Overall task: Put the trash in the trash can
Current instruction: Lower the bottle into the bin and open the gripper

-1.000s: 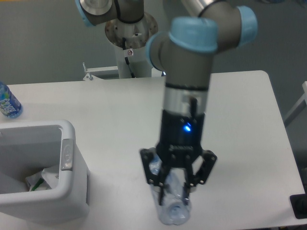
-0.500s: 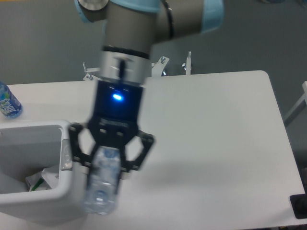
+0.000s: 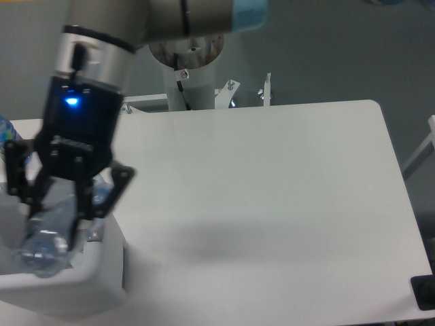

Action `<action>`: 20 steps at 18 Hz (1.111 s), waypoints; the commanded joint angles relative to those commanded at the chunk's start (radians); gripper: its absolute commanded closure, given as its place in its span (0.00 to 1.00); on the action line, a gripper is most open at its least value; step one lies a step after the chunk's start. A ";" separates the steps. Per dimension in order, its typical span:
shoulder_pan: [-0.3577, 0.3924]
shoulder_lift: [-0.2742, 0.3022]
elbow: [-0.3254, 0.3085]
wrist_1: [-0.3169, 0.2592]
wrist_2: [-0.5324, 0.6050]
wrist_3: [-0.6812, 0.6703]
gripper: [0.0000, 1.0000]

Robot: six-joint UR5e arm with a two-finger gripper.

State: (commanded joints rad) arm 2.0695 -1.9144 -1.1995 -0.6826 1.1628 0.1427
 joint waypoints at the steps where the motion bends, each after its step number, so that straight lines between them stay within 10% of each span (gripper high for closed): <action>1: -0.017 -0.003 -0.011 0.000 0.000 0.002 0.50; 3: -0.028 -0.005 -0.034 0.000 -0.002 0.003 0.42; 6: -0.026 -0.005 -0.035 0.000 0.005 0.002 0.00; 14: 0.099 0.002 -0.037 -0.005 0.017 0.000 0.00; 20: 0.207 0.011 -0.052 -0.098 0.332 0.196 0.00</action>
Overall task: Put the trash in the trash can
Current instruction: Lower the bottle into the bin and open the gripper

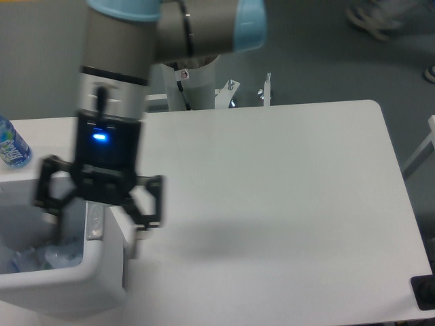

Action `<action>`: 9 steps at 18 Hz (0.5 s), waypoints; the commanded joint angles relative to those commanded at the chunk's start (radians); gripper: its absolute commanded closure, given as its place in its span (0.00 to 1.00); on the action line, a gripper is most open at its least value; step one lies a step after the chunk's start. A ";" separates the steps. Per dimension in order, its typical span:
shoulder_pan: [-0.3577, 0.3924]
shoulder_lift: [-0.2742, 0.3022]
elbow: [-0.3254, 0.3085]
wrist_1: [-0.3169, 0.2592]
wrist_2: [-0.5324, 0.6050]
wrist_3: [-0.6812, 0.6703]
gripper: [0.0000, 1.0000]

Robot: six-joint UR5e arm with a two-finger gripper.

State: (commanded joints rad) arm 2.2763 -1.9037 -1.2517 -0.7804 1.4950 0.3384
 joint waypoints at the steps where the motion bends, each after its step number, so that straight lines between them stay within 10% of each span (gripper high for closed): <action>1: 0.002 0.006 -0.002 -0.054 0.061 0.073 0.00; 9: 0.098 0.058 -0.026 -0.281 0.211 0.376 0.00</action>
